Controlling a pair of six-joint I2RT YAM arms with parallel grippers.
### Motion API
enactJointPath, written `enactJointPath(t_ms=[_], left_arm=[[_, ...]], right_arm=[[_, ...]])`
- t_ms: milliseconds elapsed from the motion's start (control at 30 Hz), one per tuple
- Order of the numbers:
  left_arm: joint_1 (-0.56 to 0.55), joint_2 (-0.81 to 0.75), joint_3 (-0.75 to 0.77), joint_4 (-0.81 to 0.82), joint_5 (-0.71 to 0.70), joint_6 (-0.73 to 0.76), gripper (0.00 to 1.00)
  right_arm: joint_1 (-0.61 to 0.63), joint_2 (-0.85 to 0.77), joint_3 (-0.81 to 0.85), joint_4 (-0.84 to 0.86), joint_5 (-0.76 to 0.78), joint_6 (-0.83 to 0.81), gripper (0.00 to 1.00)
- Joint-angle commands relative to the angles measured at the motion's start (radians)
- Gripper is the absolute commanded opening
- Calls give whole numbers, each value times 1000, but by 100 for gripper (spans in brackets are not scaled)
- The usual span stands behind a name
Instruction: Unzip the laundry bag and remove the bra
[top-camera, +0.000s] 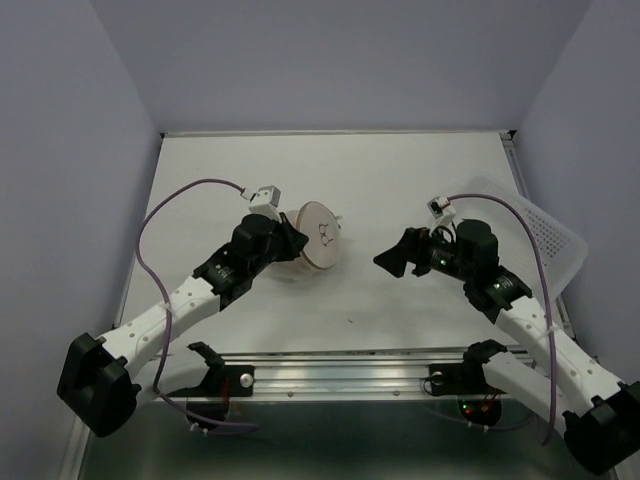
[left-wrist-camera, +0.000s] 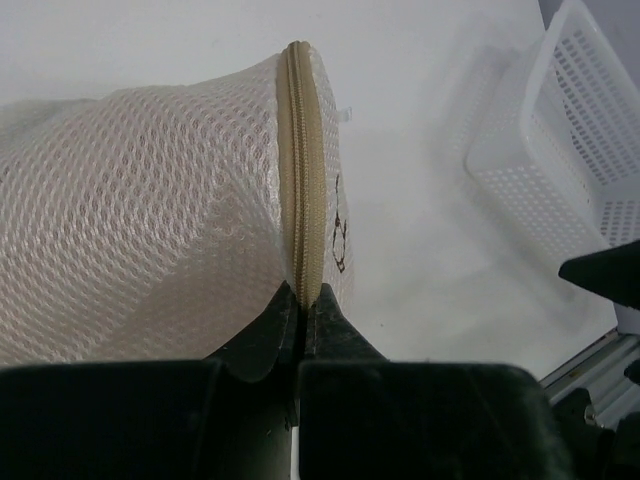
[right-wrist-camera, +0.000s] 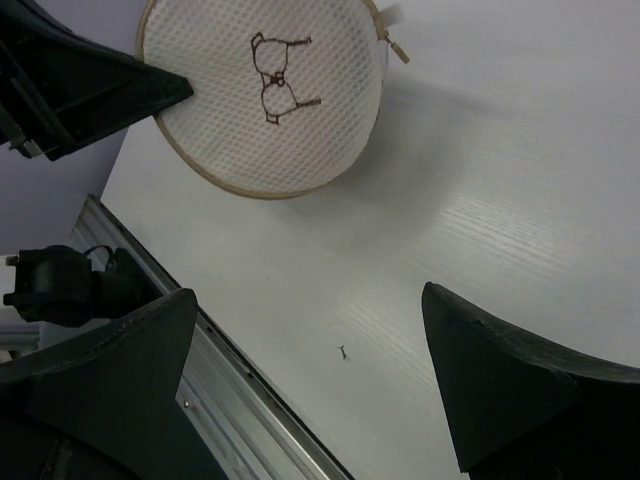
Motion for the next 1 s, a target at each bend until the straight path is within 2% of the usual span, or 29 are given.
enactJointPath(t_ms=[0,100,133,200,300,367,533,967], left_arm=[[0,-89,-56,-11,69,63,0],[3,-147,-89,-19,133,65,0],[4,-161,-95,-17,142,63,0],[6,-192,-109,-4,173,65,0],[7,-198,-133,-10,169,74,0],[9,-171,-149,-13,172,76,0],[10,-105,-213,45,279,77,0],[26,-151,-213,-50,208,68,0]], right_arm=[[9,61,-8,254,-56,47,100],[9,156,-23,328,-49,41,97],[9,181,-29,351,-50,41,94],[9,262,-37,418,-63,47,78],[9,348,-43,480,-95,72,68],[9,372,-52,513,-93,76,67],[35,458,-98,619,-77,61,66],[115,633,-156,727,12,23,58]])
